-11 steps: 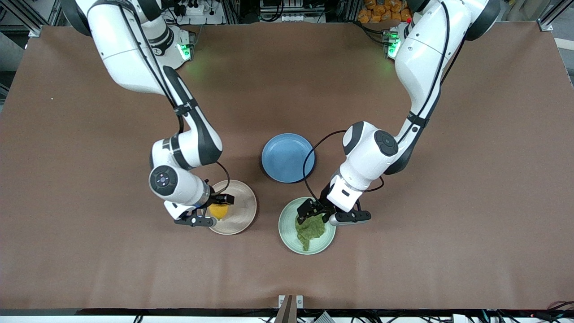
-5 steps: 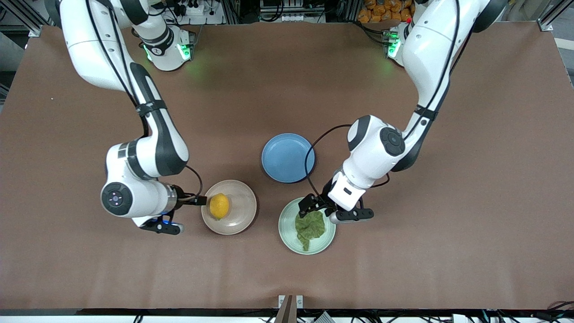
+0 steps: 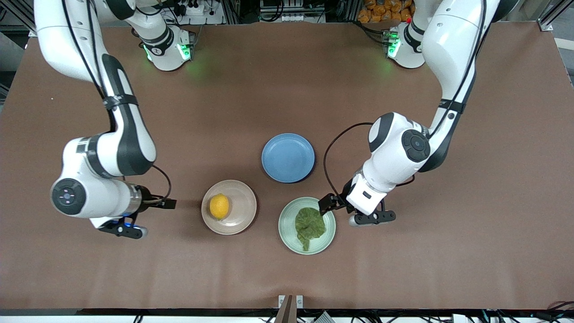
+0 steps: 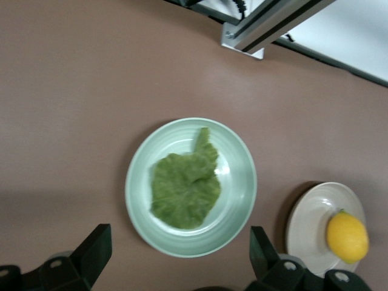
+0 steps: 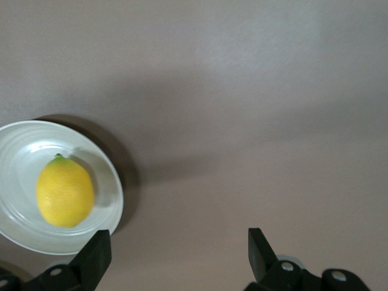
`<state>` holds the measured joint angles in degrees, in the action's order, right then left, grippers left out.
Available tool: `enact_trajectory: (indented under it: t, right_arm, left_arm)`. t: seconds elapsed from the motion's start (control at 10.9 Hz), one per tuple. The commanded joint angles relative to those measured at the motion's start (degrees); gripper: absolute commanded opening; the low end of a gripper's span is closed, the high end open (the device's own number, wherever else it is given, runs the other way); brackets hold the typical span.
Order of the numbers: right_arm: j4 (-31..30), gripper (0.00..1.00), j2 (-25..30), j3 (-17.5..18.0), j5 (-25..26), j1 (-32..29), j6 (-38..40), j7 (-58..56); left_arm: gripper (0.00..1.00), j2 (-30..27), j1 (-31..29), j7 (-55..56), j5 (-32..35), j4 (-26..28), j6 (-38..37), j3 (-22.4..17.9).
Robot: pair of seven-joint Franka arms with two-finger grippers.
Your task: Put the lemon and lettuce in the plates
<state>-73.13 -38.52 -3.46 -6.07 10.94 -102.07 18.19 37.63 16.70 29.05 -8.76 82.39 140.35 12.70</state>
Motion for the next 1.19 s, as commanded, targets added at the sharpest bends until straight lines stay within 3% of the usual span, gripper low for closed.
enact_trajectory:
  t: [0.0,0.55,1.1]
  right_arm:
    - [-0.78,1.00,3.01,0.65,0.98,-4.51,3.10,-9.97]
    - [-0.87,1.00,8.98,0.91,0.89,-11.37,8.45,-17.39]
    - [-4.98,1.00,19.34,2.75,6.25,-16.63,14.80,-23.81]
  left_arm:
    - [1.00,-4.23,-2.63,-0.66,6.64,2.33,-6.04,0.22]
    - [1.00,-8.10,-10.53,-18.21,6.66,2.77,-17.20,0.57]
    - [1.00,-15.21,-13.88,-19.03,6.83,9.09,-20.03,0.13]
